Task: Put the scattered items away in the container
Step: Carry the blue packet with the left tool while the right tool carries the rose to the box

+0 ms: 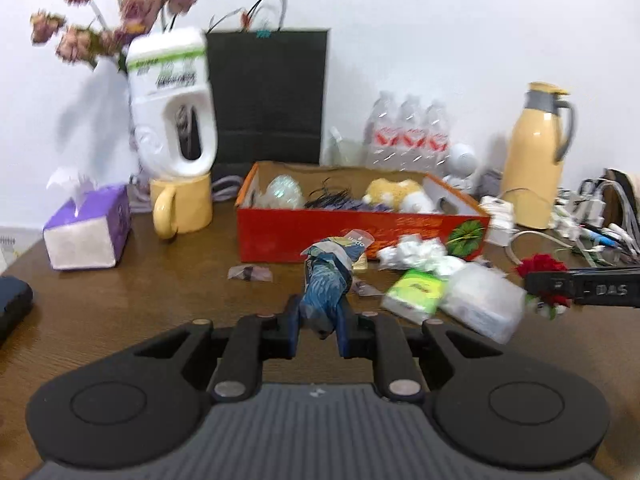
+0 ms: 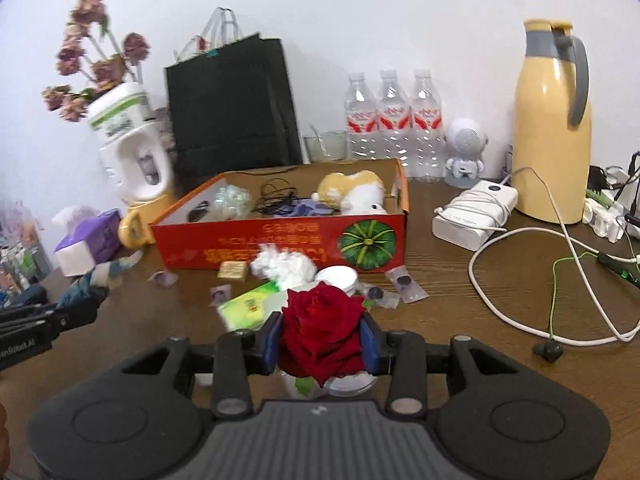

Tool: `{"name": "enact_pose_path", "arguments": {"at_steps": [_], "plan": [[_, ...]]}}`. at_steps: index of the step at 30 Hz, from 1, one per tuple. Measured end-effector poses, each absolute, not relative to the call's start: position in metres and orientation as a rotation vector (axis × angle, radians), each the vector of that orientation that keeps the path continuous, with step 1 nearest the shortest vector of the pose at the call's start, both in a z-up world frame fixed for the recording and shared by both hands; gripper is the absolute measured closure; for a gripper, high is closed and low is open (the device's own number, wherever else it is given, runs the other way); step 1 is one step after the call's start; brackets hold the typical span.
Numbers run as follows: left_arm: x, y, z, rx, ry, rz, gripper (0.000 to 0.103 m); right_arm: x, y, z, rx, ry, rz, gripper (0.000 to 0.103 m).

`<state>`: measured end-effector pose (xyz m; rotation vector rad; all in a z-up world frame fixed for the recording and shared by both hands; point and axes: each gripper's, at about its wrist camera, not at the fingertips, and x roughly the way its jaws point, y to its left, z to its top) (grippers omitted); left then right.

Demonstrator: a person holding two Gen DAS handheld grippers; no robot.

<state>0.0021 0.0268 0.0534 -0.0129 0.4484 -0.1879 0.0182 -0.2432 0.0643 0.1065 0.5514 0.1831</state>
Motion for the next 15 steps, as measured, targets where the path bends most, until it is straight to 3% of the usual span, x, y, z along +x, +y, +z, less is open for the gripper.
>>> {"name": "enact_pose_path", "arguments": {"at_steps": [7, 12, 15], "plan": [[0.023, 0.003, 0.088, 0.008, 0.395, -0.244, 0.085, 0.025, -0.234, 0.093, 0.065, 0.486, 0.224, 0.065], [0.11, -0.042, 0.104, 0.055, 0.385, -0.253, 0.085, 0.102, -0.235, 0.125, 0.013, 0.485, 0.256, 0.064], [0.171, -0.072, 0.092, 0.105, 0.471, -0.195, 0.085, 0.158, -0.233, 0.13, -0.035, 0.558, 0.213, 0.064]]}}
